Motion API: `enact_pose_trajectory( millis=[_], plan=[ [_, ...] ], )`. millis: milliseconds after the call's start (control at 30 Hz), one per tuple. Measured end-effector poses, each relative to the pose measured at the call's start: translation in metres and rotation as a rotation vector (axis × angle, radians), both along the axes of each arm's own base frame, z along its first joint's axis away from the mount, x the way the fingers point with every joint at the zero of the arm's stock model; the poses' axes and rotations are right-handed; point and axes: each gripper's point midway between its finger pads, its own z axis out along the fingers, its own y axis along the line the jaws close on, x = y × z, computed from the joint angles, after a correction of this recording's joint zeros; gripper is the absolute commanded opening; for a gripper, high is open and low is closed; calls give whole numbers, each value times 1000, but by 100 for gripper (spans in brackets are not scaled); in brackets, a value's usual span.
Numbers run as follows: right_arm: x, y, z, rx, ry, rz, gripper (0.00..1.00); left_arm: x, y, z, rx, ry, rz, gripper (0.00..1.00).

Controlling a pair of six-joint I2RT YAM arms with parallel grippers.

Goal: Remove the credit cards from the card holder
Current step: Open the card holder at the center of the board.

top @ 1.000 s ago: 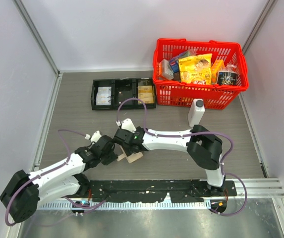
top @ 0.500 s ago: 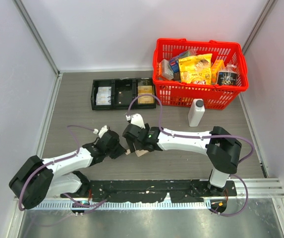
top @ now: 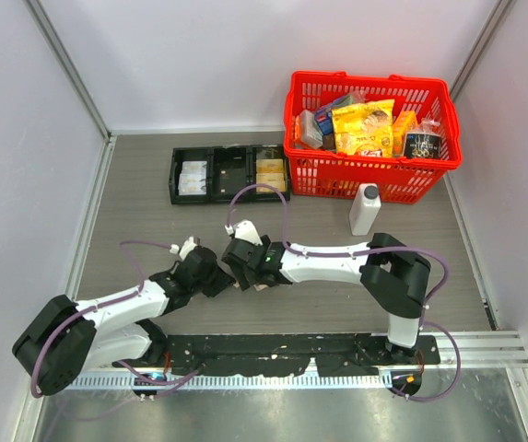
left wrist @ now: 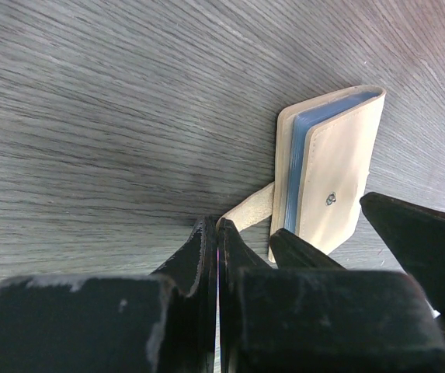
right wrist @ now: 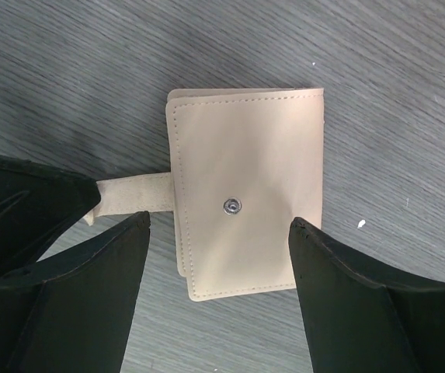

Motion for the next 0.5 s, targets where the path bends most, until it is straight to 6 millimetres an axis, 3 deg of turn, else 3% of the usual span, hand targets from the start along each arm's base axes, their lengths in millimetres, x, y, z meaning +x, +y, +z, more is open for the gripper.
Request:
enact_pose_trajectory(
  millis=[500],
  plan=[
    [20,-27,0,-59,-52,-50,75,-4,0,-1,25,39,-19,0]
  ],
)
